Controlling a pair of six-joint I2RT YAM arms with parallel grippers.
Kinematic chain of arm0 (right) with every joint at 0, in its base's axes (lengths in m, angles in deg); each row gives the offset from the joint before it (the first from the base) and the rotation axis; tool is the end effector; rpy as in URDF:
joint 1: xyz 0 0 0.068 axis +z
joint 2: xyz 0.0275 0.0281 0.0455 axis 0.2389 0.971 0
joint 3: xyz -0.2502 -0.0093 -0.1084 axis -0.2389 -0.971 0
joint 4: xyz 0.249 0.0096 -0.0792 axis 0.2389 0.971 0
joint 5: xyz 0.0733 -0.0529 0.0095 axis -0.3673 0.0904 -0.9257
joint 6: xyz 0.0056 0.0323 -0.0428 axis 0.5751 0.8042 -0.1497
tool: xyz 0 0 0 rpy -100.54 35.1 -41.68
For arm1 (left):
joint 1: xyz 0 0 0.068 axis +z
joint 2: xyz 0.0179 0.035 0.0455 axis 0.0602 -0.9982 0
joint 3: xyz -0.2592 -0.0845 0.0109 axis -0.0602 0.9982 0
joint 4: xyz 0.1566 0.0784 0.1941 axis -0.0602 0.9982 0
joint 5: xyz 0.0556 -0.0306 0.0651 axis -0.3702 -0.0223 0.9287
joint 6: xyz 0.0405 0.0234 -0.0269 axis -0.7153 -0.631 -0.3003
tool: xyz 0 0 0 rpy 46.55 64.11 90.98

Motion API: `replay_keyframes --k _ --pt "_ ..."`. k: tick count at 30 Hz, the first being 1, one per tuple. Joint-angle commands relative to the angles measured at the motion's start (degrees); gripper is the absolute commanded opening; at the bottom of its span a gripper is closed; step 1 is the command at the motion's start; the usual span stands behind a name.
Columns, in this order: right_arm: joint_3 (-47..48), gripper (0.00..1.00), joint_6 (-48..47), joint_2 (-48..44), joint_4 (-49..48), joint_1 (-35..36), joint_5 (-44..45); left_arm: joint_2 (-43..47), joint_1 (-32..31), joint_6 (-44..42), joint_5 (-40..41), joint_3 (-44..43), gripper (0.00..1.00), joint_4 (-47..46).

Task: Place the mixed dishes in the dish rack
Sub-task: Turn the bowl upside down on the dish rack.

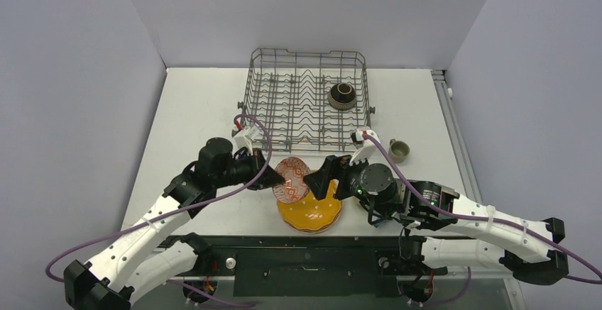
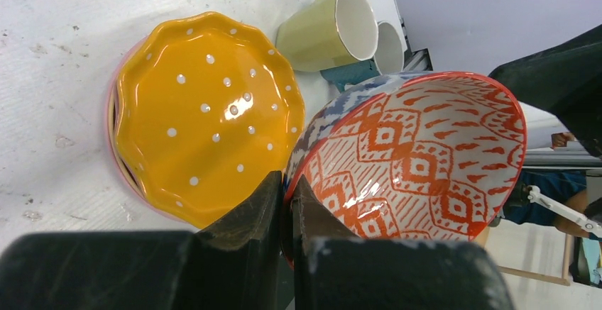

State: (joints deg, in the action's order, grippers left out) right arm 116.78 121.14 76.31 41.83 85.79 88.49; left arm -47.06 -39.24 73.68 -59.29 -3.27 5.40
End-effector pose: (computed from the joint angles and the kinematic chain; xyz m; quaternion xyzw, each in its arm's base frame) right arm 0.0712 0.1760 0.3741 -0.0827 0.8240 0.3798 0.4123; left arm 0.1488 -0.1246 0.2936 0.0664 0.8408 -0.4517 0.2909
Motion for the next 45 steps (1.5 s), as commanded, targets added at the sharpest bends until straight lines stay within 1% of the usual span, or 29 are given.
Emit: replay_keyframes --k 1,3,4,6,13,20,27,32,37,41,45 --pt "-1.35 0.83 0.98 0.24 -6.35 -0.50 -3.96 1.78 1.86 0.85 -6.48 -0.25 0.00 -7.63" --pt "-2.25 0.89 0.43 0.16 -8.35 -0.54 -5.33 1.95 2.42 0.86 -7.27 0.01 0.00 -7.88" --pt "-2.74 0.96 0.89 -0.04 -9.18 -0.54 -5.47 2.03 2.58 0.89 -7.59 0.10 0.00 -7.97" --pt "-3.48 1.00 1.32 -0.25 -10.20 -0.52 -5.18 2.13 2.79 0.99 -7.89 0.36 0.00 -8.32" --pt "-5.43 1.00 4.69 -0.55 -12.27 -0.54 -5.62 2.23 3.25 1.11 -8.94 0.43 0.00 -9.54" --pt "-7.12 0.96 10.02 -0.83 -13.71 -0.83 -5.66 2.71 3.27 1.17 -9.44 -0.43 0.00 -9.88" --pt "-9.65 0.91 15.01 -1.92 -17.20 -1.35 -6.03 3.90 3.27 1.60 -9.77 -0.69 0.00 -10.24" --pt "-10.80 0.89 16.92 -1.49 -19.17 -1.55 -6.47 4.43 3.27 2.29 -9.71 -0.67 0.00 -10.71" --pt "-12.10 0.82 18.90 -0.99 -22.75 -1.57 -8.12 4.83 3.27 3.50 -10.12 -0.15 0.00 -12.16" --pt "-13.16 0.79 20.01 -0.97 -24.50 -1.60 -8.15 5.08 3.27 3.91 -10.05 0.13 0.00 -12.58" --pt "-13.85 0.72 20.51 -1.26 -26.13 -1.56 -8.07 5.38 3.27 4.10 -10.00 0.31 0.00 -12.75"
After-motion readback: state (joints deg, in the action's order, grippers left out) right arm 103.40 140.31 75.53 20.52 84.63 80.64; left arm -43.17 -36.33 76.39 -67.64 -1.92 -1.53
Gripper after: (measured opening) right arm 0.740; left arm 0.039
